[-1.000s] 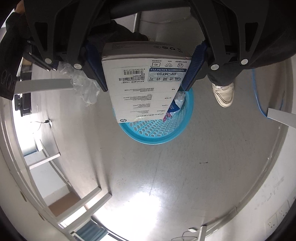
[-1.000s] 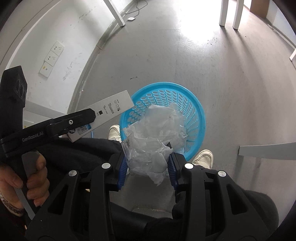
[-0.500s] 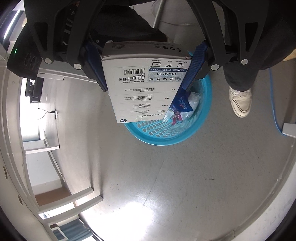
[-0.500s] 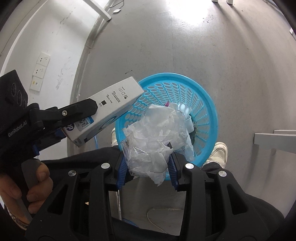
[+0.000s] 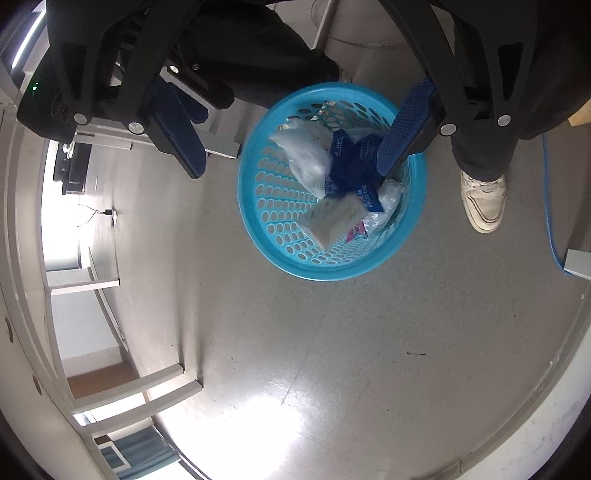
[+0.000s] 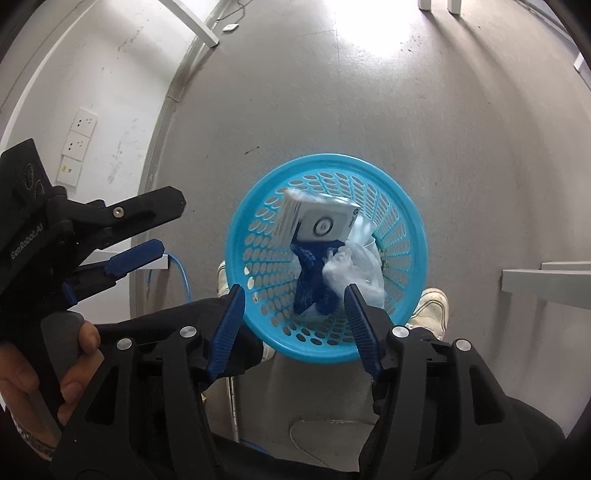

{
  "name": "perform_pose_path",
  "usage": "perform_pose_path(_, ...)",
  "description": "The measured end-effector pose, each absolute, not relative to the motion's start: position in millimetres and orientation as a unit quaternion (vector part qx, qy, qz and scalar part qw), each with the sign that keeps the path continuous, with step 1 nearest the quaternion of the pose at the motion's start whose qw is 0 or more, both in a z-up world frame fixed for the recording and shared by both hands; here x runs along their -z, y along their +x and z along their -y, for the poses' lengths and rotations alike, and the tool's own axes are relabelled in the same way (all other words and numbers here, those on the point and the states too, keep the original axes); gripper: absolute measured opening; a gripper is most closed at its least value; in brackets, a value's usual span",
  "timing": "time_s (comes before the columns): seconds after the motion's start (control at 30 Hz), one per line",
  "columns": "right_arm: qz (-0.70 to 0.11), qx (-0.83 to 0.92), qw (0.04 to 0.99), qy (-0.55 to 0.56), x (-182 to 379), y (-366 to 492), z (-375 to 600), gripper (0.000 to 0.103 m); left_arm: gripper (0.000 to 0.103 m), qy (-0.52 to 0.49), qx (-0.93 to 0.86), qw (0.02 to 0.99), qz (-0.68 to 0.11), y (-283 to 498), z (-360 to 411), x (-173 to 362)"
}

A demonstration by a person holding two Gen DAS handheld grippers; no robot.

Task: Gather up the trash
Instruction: 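Open both tools to drop the box and plastic into the wastebasket, then raise both tools away from the wastebasket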

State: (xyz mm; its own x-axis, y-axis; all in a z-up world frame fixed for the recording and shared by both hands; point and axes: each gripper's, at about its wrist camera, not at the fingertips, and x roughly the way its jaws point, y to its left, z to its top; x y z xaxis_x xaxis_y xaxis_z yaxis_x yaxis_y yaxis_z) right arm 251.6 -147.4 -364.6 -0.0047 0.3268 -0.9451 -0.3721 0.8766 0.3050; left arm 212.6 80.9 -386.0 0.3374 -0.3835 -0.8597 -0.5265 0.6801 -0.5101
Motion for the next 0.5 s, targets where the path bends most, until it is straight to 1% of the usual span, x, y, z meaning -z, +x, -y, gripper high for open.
perform_pose_path(0.03, -0.657, -0.253, 0.71, -0.023, 359, 248, 147, 0.055, 0.092, -0.391, -0.052, 0.718, -0.573, 208, -80, 382)
perform_pose_path(0.1, -0.639, -0.261, 0.723, -0.043, 346, 239, 144, 0.062, 0.092, -0.374, -0.053, 0.726, -0.575, 199, -78, 373)
perform_pose_path(0.27, -0.612, -0.269, 0.74, -0.077, 319, 217, 144, 0.063, 0.092, -0.308, -0.066, 0.758, -0.571, 170, -77, 341)
perform_pose_path(0.43, -0.588, -0.275, 0.753, -0.104, 292, 195, 150, 0.071, 0.092, -0.298, -0.061, 0.764, -0.57, 136, -74, 315)
perform_pose_path(0.5, -0.582, -0.277, 0.758, -0.102, 280, 188, 157, 0.077, 0.094, -0.28, -0.063, 0.773, -0.565, 123, -71, 303)
